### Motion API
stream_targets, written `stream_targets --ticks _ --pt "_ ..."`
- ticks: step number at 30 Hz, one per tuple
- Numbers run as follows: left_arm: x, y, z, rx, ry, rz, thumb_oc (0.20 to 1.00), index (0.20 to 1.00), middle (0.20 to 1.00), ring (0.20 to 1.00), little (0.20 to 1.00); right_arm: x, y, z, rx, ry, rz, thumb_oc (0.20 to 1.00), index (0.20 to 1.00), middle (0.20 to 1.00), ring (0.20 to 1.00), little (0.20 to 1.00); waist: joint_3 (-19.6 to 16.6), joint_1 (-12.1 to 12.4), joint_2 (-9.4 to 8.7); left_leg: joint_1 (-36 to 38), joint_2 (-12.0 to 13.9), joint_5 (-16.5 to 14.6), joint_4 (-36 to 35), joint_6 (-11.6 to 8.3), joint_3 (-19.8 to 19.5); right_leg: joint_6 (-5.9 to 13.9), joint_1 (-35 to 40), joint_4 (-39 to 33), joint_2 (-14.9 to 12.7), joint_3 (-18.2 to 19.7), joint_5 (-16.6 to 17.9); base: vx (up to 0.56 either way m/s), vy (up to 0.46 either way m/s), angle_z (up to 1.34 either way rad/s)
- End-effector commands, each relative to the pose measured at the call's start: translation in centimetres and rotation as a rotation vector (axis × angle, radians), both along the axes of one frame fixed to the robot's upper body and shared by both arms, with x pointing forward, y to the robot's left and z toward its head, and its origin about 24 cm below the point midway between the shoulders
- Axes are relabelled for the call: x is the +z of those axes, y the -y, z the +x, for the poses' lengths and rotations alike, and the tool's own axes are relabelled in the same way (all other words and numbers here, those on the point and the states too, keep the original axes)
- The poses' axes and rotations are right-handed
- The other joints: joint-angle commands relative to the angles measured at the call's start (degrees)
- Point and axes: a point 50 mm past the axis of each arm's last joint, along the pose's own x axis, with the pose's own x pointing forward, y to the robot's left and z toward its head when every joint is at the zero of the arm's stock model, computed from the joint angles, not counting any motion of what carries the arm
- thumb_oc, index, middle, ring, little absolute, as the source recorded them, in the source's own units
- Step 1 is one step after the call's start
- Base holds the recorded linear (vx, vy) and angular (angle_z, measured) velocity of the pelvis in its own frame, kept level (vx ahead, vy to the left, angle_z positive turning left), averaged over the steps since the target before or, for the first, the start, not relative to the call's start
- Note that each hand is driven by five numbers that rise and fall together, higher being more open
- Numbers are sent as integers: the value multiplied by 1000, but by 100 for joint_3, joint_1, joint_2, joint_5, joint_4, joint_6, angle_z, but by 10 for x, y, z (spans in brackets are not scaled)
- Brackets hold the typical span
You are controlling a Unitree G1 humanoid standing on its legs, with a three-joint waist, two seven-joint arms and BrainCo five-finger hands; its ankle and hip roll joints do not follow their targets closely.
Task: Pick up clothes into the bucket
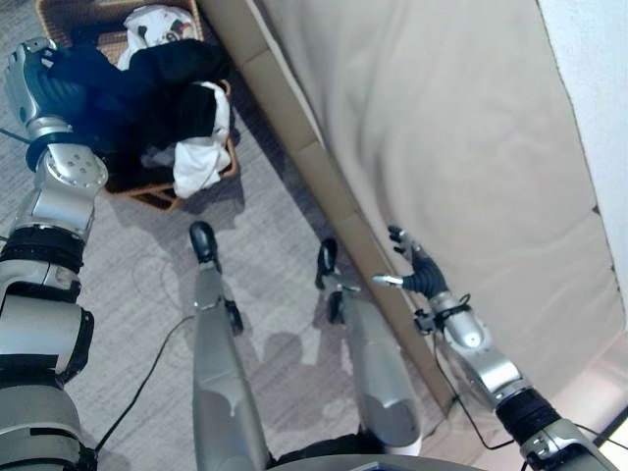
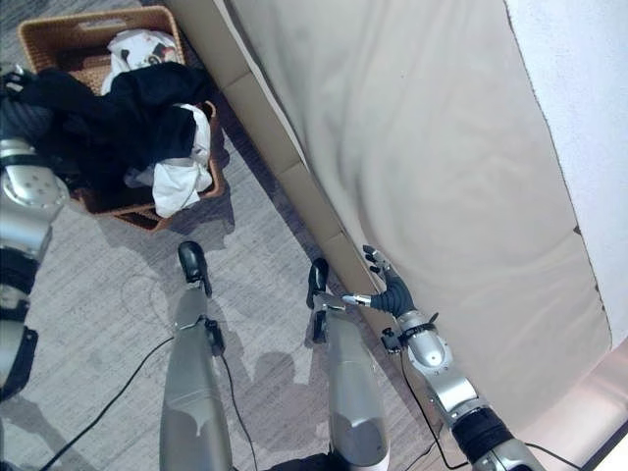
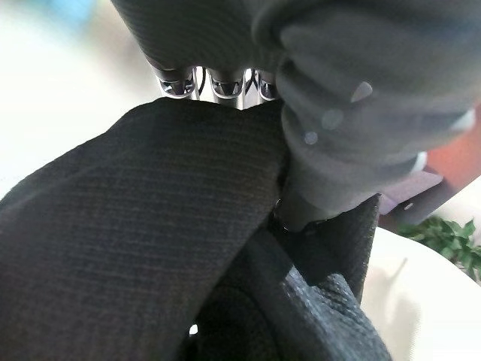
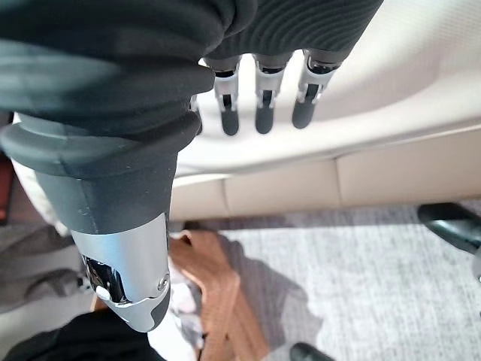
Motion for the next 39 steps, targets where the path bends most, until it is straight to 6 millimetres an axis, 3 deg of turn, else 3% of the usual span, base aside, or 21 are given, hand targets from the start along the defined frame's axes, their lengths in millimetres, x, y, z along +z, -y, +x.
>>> stream_targets --ticks 1,10,23,26,29,35,38,39 --pt "45 5 -8 -17 94 132 1000 1000 1000 1000 1000 13 13 -6 -13 73 13 1000 1000 1000 1000 1000 -24 202 -397 -1 -43 -1467 1326 92 18 348 92 -710 -375 105 917 0 0 0" --pt "47 8 -8 -37 92 141 1000 1000 1000 1000 1000 12 19 -7 -29 69 3 1000 1000 1000 1000 1000 -24 227 -280 -132 -70 -1524 1487 119 27 336 -50 -572 -403 145 877 -5 16 -1" --pt "38 7 -12 -49 103 129 1000 1000 1000 1000 1000 8 20 -7 -43 48 -1 1000 1000 1000 1000 1000 -24 269 -266 63 -95 -1538 1388 135 80 366 133 -678 -431 138 921 0 2 -1" --pt "27 15 -18 -151 262 -66 1000 1000 1000 1000 1000 6 19 -5 -61 42 15 1000 1000 1000 1000 1000 -24 364 -275 239 -111 -1558 1333 134 98 375 299 -702 -450 119 903 0 0 0" --pt "21 18 -24 -178 301 -84 1000 1000 1000 1000 1000 5 20 -5 -70 38 13 1000 1000 1000 1000 1000 -24 396 -266 374 -115 -1576 1303 133 121 374 428 -733 -452 116 902 19 8 -5" --pt "16 39 -52 -409 555 -232 1000 1000 1000 1000 1000 1 26 -4 -113 22 28 1000 1000 1000 1000 1000 -27 569 -197 941 -140 -1588 1056 120 176 390 903 -836 -505 75 921 21 5 0" --pt "1 50 -55 -514 623 -394 1000 1000 1000 1000 1000 -2 28 -4 -128 7 17 1000 1000 1000 1000 1000 -29 631 -189 1288 -161 -1566 891 111 197 403 1245 -951 -535 34 945 13 4 0" --pt "-10 65 -57 -588 616 -432 1000 1000 1000 1000 1000 -4 31 -5 -149 0 16 1000 1000 1000 1000 1000 -36 671 -162 1458 -224 -1355 751 152 261 353 1414 -1031 -624 -53 1097 5 30 5"
